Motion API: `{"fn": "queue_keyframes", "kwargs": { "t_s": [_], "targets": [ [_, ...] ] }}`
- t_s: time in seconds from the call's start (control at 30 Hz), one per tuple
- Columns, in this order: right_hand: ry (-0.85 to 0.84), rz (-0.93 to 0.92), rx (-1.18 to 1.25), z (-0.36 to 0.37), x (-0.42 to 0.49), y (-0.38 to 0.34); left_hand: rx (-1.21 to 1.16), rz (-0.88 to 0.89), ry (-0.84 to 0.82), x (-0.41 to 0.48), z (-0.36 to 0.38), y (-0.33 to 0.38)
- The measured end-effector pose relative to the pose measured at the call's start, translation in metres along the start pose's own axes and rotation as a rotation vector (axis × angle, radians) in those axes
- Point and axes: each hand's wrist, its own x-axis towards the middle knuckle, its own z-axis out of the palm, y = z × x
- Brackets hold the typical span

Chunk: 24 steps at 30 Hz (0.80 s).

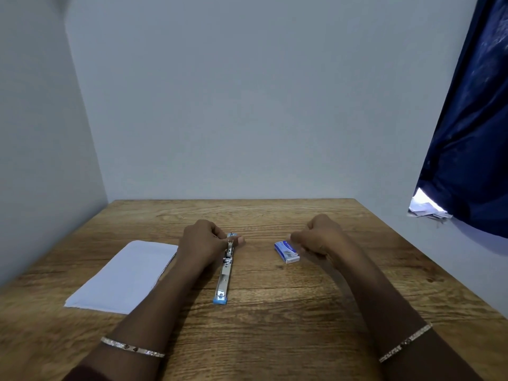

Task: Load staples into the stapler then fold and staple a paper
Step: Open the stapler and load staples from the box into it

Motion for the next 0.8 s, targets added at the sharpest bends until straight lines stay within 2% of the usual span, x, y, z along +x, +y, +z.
{"fn": "queue_keyframes", "kwargs": {
  "t_s": [0.07, 0.17, 0.27, 0.47, 0.63, 0.8],
  "targets": [
    [0.051, -0.084, 0.131, 0.000, -0.002, -0.005, 0.029, -0.030, -0.016, -0.001, -0.001, 0.002],
    [-0.155, -0.047, 0.489, 0.003, -0.008, -0.015, 0.054, -0.057, -0.060, -0.003, -0.002, 0.005],
    [-0.327, -0.013, 0.687, 0.009, -0.016, -0.021, 0.086, -0.065, -0.110, -0.006, -0.003, 0.010],
    [-0.318, -0.019, 0.709, 0.026, -0.017, -0.017, 0.138, -0.032, -0.110, -0.012, -0.005, 0.017],
    [-0.303, -0.123, 0.630, 0.039, -0.018, -0.015, 0.088, 0.012, -0.060, -0.014, -0.007, 0.020],
    [-0.423, -0.099, 0.646, 0.051, -0.025, -0.019, -0.013, 0.031, -0.021, -0.013, -0.006, 0.022]
  ]
}}
